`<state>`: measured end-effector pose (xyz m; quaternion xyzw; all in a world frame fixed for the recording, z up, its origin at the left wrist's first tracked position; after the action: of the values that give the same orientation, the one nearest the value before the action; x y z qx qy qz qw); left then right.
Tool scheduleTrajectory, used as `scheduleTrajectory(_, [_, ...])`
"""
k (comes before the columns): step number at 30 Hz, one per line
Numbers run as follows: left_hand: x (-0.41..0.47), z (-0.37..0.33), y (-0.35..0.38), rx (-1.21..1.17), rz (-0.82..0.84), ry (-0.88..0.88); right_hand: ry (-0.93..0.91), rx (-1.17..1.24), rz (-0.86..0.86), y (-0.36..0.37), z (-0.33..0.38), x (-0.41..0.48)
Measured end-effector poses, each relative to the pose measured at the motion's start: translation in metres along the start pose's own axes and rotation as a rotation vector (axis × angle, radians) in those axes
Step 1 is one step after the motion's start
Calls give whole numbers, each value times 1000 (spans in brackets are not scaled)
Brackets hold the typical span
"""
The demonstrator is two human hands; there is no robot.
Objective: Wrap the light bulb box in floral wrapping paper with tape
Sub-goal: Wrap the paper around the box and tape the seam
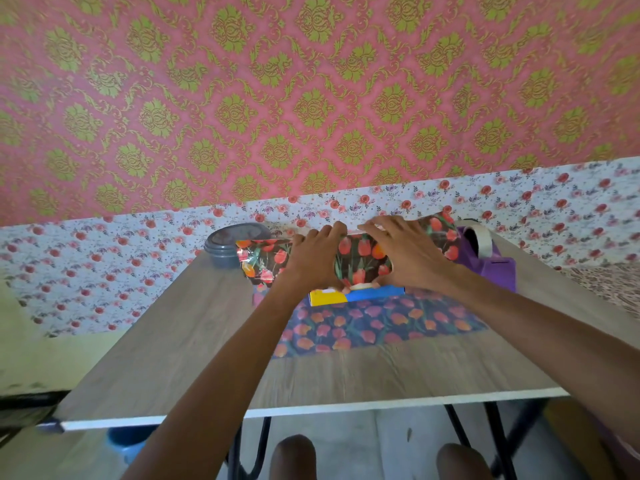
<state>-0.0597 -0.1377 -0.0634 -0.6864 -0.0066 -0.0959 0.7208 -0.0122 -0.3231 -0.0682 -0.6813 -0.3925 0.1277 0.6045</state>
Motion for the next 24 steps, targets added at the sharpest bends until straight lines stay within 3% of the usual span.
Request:
scheduleTrajectory(3, [1,0,1,71,-40,-20,9,-26,132,1,-4,4])
scheduleTrajectory(16, [12,0,14,84,19,-58,-39,-153,189,-1,3,33])
scheduleTrajectory(24, [-1,-4,49,163,-224,-82,6,-112,18,30,1,24])
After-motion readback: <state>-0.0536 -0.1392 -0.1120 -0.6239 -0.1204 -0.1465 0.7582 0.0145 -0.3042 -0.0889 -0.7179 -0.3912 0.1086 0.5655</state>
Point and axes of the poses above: each hand's wrist, its own x-axis towards the middle knuckle, its own y-axis out of the palm, z = x × y, the point moved 2 cm from there along x, towards the middle knuckle, and after that the axes turned 10 degrees about z, right-handed, at the moved point
